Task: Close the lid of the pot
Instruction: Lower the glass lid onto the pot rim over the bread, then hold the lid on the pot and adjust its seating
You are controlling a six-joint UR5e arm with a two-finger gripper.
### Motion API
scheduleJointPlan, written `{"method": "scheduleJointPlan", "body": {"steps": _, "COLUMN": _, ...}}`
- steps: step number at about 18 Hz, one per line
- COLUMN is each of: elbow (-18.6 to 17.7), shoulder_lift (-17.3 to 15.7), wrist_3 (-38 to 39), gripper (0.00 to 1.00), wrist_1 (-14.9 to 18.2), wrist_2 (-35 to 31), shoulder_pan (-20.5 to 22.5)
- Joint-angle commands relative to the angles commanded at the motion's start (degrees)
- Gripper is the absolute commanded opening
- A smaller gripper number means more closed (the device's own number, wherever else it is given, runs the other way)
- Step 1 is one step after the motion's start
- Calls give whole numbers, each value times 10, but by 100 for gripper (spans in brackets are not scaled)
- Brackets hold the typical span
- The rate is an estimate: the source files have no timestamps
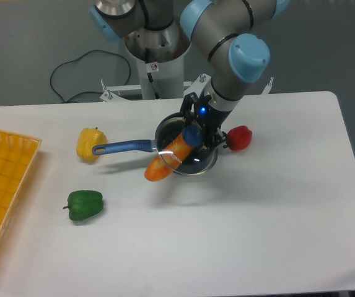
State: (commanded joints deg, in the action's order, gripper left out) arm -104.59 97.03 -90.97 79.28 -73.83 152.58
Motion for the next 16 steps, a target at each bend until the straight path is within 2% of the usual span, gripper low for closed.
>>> {"method": "scheduleJointPlan", "body": {"steps": 16, "elbow": -24, "shoulder_lift": -3, "wrist_3": -46, "gripper": 55, "wrist_1": 0, "wrist_2": -6, "shoulder_pan": 5}}
